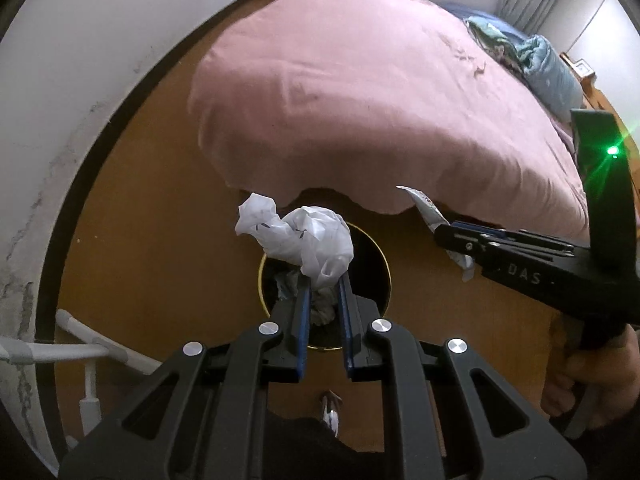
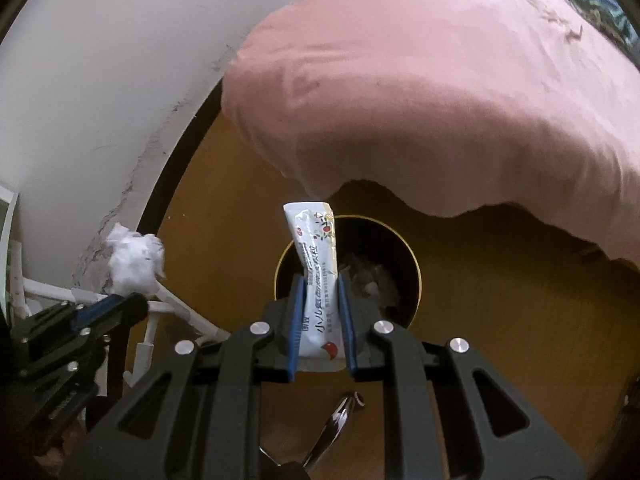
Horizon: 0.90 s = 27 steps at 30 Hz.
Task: Collect trash
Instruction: 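Carry the tissue and tube over the bin and open both tools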
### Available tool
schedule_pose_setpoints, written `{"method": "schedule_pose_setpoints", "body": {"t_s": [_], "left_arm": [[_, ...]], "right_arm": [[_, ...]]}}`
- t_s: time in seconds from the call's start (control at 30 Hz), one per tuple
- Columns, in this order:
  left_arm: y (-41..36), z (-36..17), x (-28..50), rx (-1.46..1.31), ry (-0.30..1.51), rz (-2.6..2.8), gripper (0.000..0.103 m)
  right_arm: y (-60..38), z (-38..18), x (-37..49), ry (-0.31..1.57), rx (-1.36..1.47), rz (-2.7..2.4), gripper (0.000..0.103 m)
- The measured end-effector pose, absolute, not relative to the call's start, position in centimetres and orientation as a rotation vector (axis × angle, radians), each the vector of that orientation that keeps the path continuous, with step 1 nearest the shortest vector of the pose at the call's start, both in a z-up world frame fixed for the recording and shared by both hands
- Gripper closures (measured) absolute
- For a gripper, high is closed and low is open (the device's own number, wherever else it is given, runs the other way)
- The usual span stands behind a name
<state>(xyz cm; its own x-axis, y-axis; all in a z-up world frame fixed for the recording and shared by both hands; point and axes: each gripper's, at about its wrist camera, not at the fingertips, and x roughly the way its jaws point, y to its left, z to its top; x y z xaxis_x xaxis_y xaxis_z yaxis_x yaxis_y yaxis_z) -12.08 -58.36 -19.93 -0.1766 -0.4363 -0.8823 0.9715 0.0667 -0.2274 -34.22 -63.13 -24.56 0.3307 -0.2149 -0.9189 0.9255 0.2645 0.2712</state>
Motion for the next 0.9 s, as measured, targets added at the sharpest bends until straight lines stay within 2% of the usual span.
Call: {"method": "schedule_pose_setpoints", "body": {"t_s": [0.23,0.27,0.3,0.33,0.37,0.4,0.57,0.67,0.7,0.77,0.8,0.9], "left_arm": [[-60.2,-21.1,-13.5,0.711,1.089,-1.471,0.089],[-60.6,-21.3,-13.7,0.719,1.092,-1.472,0.081],[-60.9,-21.5,-13.8,0.731,1.096,-1.474,0.067],[-61.1,-21.6,-14.0,0.741,1.096,-1.474,0.059],[-61.2,-21.6,-14.2,0.743,1.086,-1.478,0.048],[-61.1,-21.5,-14.2,0.745,1.075,-1.482,0.046],[-60.9,-21.3,-14.3,0.744,1.076,-1.482,0.046],[-60.3,-20.5,-14.0,0.734,1.061,-1.470,0.036],[-59.9,-20.1,-13.8,0.727,1.053,-1.460,0.028],[-59.1,-19.0,-13.3,0.707,1.033,-1.438,0.020],[-58.4,-18.2,-13.0,0.690,1.019,-1.428,0.014],[-56.1,-15.2,-11.9,0.653,0.968,-1.391,0.010]], "right_arm": [[-63.6,-25.4,-35.1,0.896,1.030,-0.927,0.085],[-63.7,-25.6,-35.2,0.896,1.039,-0.926,0.082],[-63.6,-25.6,-35.3,0.895,1.043,-0.928,0.074],[-63.6,-25.6,-35.4,0.892,1.044,-0.930,0.067],[-63.7,-25.6,-35.6,0.886,1.042,-0.934,0.051],[-63.6,-25.3,-35.6,0.881,1.036,-0.939,0.044],[-63.7,-25.0,-35.8,0.870,1.018,-0.955,0.044],[-63.6,-24.9,-35.9,0.877,1.011,-0.965,0.043],[-63.8,-25.1,-35.8,0.877,1.004,-0.975,0.038],[-63.8,-24.8,-35.8,0.876,0.980,-1.000,0.030],[-63.8,-24.6,-35.7,0.875,0.967,-1.006,0.028],[-63.2,-23.4,-35.2,0.872,0.913,-1.024,0.025]]}}
